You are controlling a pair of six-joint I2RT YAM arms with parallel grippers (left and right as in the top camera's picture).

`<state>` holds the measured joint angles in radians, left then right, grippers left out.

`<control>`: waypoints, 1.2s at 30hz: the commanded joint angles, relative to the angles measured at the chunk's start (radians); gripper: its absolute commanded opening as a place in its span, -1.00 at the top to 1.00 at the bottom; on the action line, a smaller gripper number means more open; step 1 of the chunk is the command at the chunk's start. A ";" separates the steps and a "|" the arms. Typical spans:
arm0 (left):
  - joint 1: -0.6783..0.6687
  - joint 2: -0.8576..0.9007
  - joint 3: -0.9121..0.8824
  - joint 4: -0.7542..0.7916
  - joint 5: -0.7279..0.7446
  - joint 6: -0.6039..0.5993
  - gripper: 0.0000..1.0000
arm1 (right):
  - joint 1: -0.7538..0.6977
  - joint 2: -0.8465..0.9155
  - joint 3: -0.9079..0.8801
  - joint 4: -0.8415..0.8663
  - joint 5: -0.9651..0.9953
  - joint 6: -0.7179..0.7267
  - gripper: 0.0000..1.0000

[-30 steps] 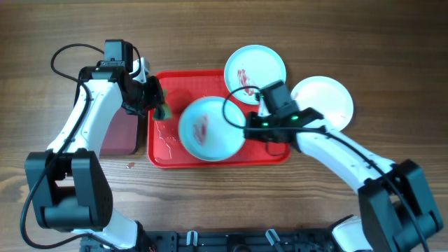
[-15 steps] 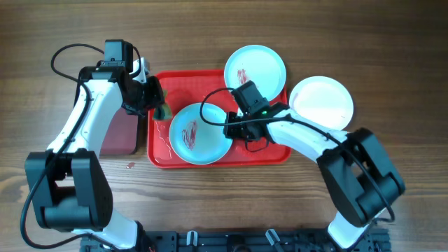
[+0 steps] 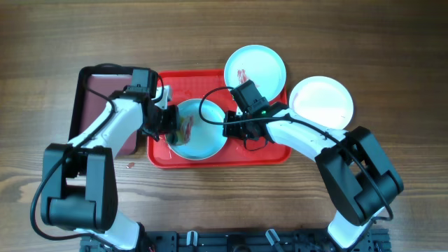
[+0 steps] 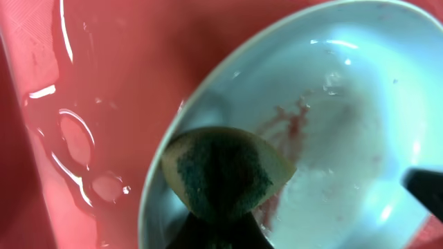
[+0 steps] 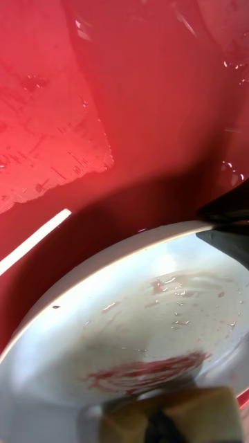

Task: Clean dirty plates on tray and stack at the side
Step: 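Scrub the light-blue plate with the sponge in left gripper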

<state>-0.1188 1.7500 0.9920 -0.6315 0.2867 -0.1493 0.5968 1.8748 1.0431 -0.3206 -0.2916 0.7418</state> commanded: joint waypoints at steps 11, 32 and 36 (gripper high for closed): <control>-0.143 0.109 -0.096 0.266 0.067 0.003 0.92 | -0.003 0.018 0.019 0.010 -0.054 -0.035 0.91; -0.182 0.191 0.182 -0.145 -0.237 -0.221 0.92 | -0.001 0.018 0.019 0.009 -0.069 -0.043 0.91; -0.203 0.196 0.182 -0.171 0.025 -0.084 0.92 | -0.002 0.018 0.019 0.011 -0.073 -0.047 0.91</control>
<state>-0.2996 1.8992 1.1931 -0.7868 0.0631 -0.3382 0.5892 1.8797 1.0431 -0.3214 -0.3355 0.7052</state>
